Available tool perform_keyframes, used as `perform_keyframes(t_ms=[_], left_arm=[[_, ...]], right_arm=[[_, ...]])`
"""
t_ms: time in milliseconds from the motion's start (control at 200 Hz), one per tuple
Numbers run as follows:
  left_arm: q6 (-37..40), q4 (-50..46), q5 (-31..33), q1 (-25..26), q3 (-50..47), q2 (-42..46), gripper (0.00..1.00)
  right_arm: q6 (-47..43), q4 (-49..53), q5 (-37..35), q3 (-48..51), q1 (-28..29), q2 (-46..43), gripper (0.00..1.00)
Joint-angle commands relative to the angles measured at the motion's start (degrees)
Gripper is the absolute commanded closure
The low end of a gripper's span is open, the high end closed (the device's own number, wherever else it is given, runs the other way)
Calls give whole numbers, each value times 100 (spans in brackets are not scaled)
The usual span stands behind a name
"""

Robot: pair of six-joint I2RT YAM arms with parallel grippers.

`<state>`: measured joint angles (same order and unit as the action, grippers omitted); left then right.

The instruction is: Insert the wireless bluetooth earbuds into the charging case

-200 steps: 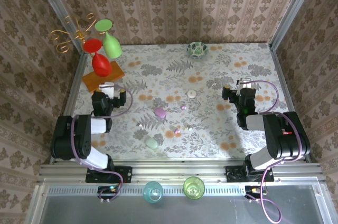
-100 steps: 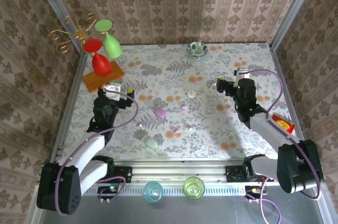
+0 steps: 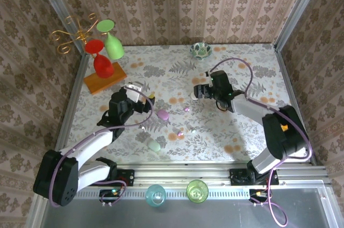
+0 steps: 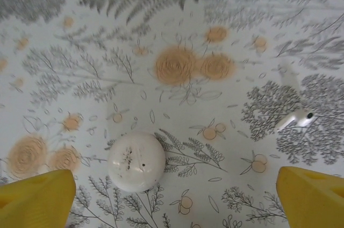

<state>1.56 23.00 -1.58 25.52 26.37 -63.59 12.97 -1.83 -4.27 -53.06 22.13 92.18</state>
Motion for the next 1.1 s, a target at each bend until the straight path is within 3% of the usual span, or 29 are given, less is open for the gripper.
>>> perform_keyframes(t_ms=[0, 525, 1095], left_arm=[[-156, -16, -176, 24, 210, -106, 0], [-215, -13, -71, 194, 193, -248, 0], [-319, 86, -57, 197, 193, -360, 0]], right_arm=[[70, 666, 90, -420, 86, 358, 6], [-566, 1343, 147, -1463, 472, 1563, 30], [-673, 1461, 58, -1694, 494, 2029, 39]])
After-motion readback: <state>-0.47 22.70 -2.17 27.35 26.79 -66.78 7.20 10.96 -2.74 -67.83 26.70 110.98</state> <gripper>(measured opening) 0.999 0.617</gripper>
